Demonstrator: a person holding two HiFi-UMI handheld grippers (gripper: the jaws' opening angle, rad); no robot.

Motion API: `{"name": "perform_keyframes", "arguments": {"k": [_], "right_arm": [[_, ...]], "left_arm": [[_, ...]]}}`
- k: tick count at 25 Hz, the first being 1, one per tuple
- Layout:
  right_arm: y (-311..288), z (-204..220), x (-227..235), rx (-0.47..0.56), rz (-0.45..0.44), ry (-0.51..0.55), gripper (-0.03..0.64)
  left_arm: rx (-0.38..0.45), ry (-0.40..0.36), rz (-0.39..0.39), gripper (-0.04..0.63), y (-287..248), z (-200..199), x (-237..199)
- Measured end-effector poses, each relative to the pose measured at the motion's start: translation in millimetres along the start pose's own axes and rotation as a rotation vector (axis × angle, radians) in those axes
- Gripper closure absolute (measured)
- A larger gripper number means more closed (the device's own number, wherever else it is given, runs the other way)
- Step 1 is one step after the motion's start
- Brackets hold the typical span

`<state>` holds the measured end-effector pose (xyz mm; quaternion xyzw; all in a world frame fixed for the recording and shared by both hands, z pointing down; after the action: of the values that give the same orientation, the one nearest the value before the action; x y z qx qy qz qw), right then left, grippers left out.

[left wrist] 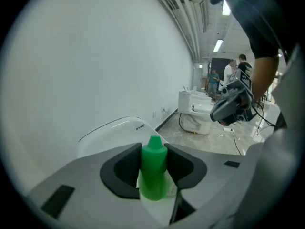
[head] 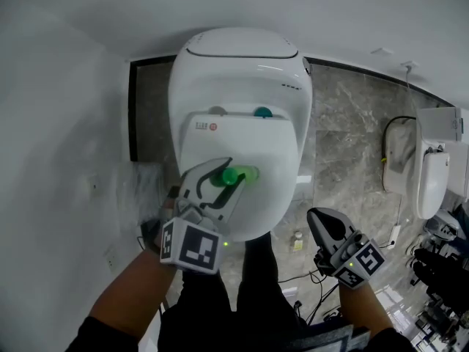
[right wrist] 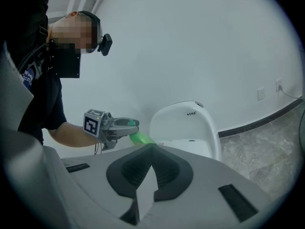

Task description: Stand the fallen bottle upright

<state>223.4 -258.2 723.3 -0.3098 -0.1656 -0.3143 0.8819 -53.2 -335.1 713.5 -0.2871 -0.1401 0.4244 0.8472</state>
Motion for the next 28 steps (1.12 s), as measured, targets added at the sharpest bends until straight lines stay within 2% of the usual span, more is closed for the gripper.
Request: {"name": "perform_keyframes", "arguments": {"k": [3,17,19,28], "right_arm": [[4.7,0.8,0.5,0.005,0.006,0.001,0.609],[33.1,-5.5,3.5,0.04,0.017,0.0,0.609],[35.5,-5.9,2.8,0.042,0.017,-0.002,0.609],[45.3,-14.4,7.5,0.051,0.02,-0.012,0.609]], "left_arm": [[-0.002,-0.104,0.017,0.417,-2.5,-2.1,18.4],[-0.02,-0.45,0.05,0.413,-16.2,-15.4,88.4],[-0.02,-0.462,0.047,0.413,-17.6,-15.7,93.6],[-0.031,-0.4,0.082,0.401,-15.2,-16.0,100.4]]}}
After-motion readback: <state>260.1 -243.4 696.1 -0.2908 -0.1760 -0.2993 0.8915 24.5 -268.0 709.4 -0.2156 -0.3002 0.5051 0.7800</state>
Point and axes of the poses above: the fingertips, and each gripper's own axes: y backward along the fingers, x to its right, z out of its underside, the point moved 10 cm from there along y, backward along the fingers, and after that the axes turned 4 degrees about z, right-handed, at the moved point
